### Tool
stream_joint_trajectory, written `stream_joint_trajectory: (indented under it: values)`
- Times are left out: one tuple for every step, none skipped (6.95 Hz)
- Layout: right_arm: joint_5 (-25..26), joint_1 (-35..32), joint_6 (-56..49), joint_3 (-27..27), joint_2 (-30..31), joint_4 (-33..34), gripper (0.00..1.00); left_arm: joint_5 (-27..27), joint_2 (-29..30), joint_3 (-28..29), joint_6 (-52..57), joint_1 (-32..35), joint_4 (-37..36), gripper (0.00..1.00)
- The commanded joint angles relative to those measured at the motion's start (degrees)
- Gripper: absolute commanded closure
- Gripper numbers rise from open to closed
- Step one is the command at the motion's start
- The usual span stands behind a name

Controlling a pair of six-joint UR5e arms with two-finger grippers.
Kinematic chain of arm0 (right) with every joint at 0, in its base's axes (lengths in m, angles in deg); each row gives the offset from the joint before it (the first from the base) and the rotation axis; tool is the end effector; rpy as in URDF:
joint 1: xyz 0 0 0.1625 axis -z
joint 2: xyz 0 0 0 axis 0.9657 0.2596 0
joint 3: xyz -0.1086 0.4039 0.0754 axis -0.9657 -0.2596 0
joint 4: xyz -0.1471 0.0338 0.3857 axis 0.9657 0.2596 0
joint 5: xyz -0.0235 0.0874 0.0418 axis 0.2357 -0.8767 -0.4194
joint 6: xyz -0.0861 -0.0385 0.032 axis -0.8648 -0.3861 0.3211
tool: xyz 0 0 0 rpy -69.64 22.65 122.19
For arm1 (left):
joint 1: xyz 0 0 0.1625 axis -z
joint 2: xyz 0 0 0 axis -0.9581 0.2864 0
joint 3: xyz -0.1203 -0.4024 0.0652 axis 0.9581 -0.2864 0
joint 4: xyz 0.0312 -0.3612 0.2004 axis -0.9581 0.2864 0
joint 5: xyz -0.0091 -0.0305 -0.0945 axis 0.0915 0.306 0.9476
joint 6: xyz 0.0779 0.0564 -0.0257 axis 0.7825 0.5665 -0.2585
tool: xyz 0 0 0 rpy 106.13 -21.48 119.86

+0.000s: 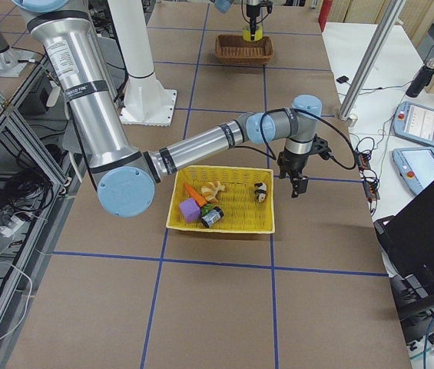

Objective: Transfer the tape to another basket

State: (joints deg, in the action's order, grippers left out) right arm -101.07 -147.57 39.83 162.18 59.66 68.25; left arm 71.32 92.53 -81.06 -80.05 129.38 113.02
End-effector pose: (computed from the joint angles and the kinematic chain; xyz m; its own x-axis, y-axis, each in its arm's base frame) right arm -0.1080 -0.6154 0.4759 0.7859 -0.3349 0.5198 0.2932 0.9419 0.1636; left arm 0.2554 -0.5145 0.4265 0.6683 0.0117 -0.7438 0.0421 0.9977 0.0535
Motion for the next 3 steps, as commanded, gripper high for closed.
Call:
stream_joint_trajectory:
  values:
    - [-2.05, -0.24, -1.26, -0.35, 0.52, 4.55, 0.00, -0.62, 1.13, 4.42, 0.52, -3.88, -0.47, 1.00]
    - [-1.97, -0.94, -3.96, -0.35, 1.13, 4.64, 0.00, -0.97, 1.83, 6.36, 0.43, -4.51, -0.38, 0.95]
    - [-2.06, -1.82, -5.03, -0.43, 1.49, 4.82, 0.00, -6.19, 1.49, 6.72, 0.43, -4.60, 0.23, 0.07]
